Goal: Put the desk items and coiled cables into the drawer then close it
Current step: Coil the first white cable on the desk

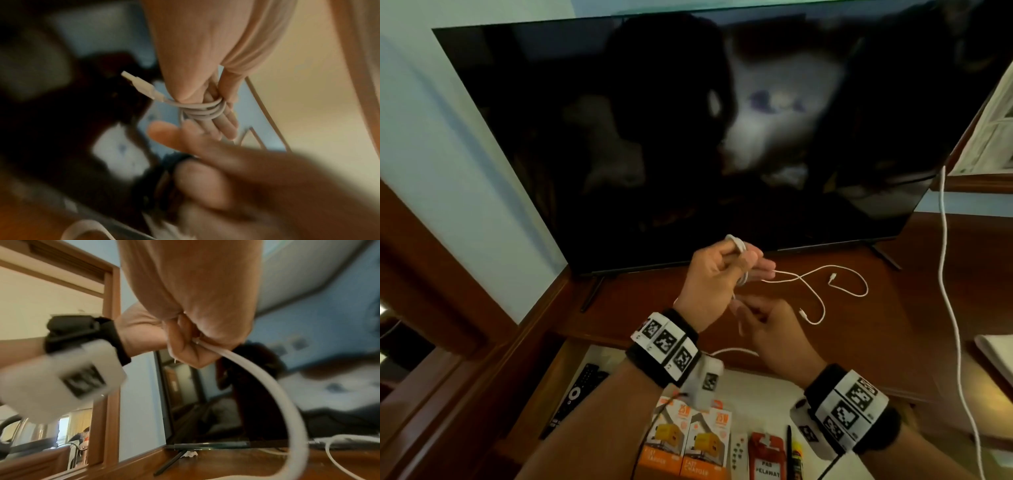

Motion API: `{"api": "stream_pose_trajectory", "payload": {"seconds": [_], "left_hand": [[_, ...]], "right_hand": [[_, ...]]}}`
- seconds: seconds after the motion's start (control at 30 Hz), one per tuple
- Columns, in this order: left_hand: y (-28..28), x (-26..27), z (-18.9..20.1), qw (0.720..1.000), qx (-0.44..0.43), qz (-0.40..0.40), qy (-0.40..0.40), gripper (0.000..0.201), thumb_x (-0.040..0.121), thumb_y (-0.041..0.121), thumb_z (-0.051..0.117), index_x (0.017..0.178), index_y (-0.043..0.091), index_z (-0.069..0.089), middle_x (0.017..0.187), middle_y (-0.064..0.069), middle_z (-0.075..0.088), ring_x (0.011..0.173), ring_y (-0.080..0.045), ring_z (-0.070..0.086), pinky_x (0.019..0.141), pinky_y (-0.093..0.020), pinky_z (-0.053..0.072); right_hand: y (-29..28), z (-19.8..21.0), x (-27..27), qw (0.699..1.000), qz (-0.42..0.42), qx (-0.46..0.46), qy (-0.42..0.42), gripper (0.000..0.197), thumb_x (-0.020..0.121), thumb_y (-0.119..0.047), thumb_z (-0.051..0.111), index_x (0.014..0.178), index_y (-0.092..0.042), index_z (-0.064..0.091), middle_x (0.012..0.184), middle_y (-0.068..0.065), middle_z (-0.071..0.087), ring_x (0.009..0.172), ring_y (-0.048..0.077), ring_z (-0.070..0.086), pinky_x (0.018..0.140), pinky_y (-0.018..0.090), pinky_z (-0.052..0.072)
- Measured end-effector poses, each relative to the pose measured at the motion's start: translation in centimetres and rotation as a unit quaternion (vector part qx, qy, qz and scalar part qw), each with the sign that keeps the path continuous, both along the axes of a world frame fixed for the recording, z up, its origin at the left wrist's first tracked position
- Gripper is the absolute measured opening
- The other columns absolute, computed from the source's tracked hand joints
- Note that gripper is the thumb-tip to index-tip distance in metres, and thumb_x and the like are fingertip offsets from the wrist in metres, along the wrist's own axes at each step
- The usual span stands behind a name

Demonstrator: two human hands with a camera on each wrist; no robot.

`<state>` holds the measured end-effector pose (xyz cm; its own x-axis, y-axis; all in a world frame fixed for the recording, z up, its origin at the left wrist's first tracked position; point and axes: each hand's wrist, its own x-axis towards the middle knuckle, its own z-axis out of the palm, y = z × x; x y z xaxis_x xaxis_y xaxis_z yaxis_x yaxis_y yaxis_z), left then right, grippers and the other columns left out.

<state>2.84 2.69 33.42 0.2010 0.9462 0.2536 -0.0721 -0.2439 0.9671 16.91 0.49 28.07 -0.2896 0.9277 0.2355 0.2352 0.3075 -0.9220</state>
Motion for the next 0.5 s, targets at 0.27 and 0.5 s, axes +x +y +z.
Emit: {"api": "stream_pose_trajectory", "payload": {"seconds": [0.27, 0.5], "left_hand": [[1.0, -3.3, 0.7, 0.928, -0.031, -0.127, 0.349, 0.041, 0.111, 0.028, 0.046, 0.094, -0.006, 0.063, 0.059, -0.01, 0.062, 0.039, -0.013, 0.045, 0.043, -0.025, 0.036], [-0.7, -3.4, -0.6, 0.957, -0.128, -0.253, 0.059, 0.047, 0.111, 0.029, 0.029, 0.102, -0.001, 0.064, 0.053, -0.002, 0.041, 0.044, -0.018, 0.025, 0.051, -0.038, 0.018]], "right_hand": [[-0.1, 1.4, 1.9, 0.99, -0.03, 0.133, -0.026, 0.015, 0.095, -0.025, 0.069, 0.082, -0.019, 0.073, 0.058, -0.002, 0.057, 0.047, 0.021, 0.044, 0.046, 0.038, 0.036], [1.0, 2.4, 2.3, 0.983, -0.088, 0.113, 0.118, 0.003, 0.089, -0.012, 0.073, 0.091, -0.011, 0.074, 0.083, 0.001, 0.074, 0.066, 0.024, 0.064, 0.059, 0.024, 0.05]]}}
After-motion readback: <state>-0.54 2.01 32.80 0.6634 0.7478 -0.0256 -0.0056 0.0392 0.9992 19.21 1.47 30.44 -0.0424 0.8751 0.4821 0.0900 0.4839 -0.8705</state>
